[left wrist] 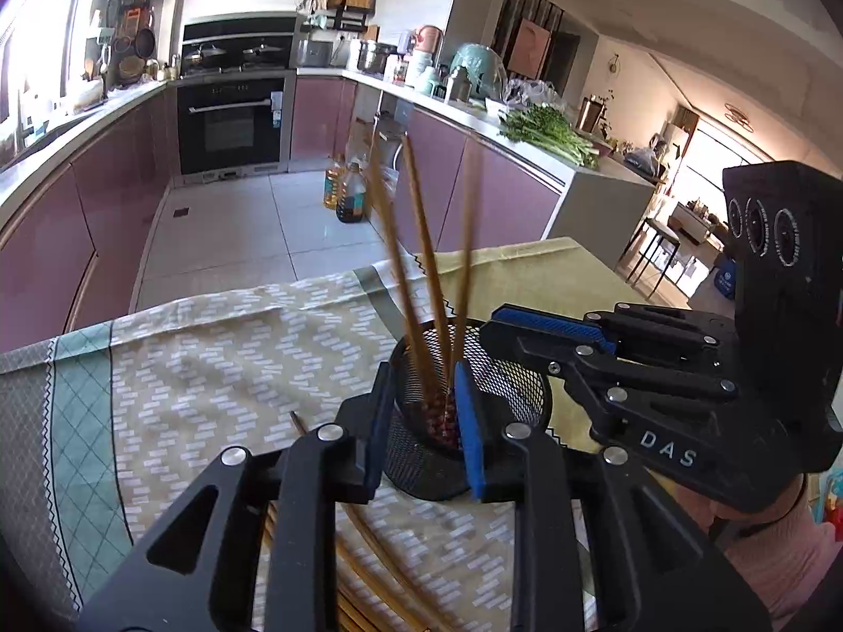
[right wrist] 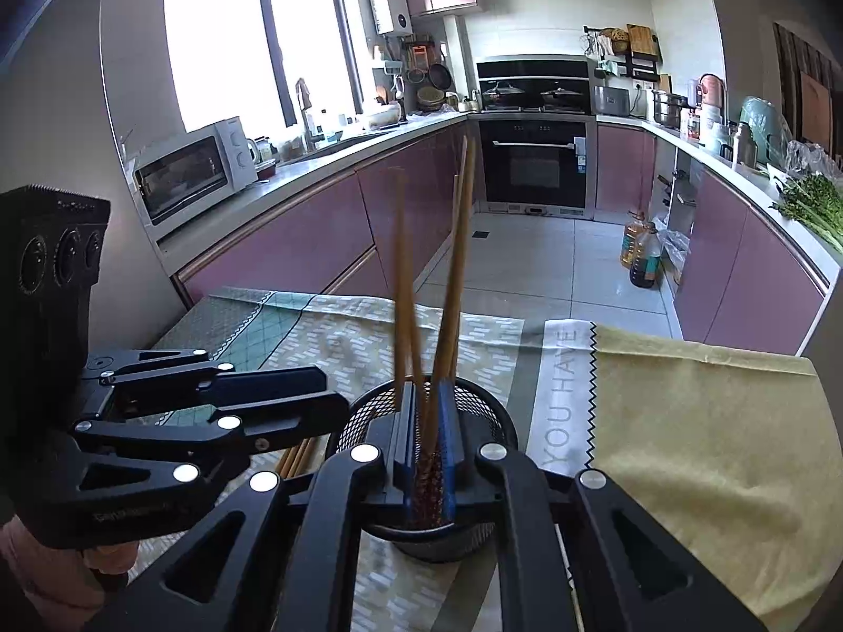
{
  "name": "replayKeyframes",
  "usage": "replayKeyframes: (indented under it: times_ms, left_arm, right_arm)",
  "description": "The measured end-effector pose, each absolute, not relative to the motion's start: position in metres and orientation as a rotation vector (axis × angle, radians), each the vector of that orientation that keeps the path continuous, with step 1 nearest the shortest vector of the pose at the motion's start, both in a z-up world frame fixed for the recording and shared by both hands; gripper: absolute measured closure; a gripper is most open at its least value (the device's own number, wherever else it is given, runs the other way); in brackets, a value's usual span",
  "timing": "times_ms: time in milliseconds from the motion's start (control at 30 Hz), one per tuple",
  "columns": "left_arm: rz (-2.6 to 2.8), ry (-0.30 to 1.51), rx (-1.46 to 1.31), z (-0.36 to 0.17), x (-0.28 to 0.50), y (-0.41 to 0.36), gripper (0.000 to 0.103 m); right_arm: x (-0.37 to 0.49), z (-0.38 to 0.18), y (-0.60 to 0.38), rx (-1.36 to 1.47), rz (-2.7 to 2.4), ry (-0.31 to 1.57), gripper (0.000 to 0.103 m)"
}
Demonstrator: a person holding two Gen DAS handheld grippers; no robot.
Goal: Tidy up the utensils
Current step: 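Withdraw both open grippers back toward the chopsticks on the cloth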
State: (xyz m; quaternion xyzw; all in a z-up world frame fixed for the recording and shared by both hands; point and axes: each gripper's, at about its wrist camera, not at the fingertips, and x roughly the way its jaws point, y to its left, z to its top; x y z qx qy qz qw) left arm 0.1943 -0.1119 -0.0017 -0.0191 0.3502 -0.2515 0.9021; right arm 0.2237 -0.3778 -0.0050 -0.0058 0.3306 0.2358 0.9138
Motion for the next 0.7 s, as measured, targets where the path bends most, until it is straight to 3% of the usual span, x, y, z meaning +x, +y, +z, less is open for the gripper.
replayKeyframes:
  times_ms: [67, 400, 700]
  left_arm:
    - [-0.509, 0.702, -0.049, 0.002, 0.187, -0.104, 0.073]
    - [-0.404, 0.645, -0.031, -0.005, 0.134, -0.055, 0.058]
    - [-0.325, 0.793, -0.049, -0.066, 0.115, -0.024, 0.058]
  right_arm:
    - [0.221, -0.004, -0.381, 0.0, 0.486, 0.675, 0.092]
    - [0.17, -0.004, -0.367, -0.032, 0.618, 0.635, 0.07]
    - [0.16, -0.063, -0.333, -0.066, 0.667, 0.805, 0.069]
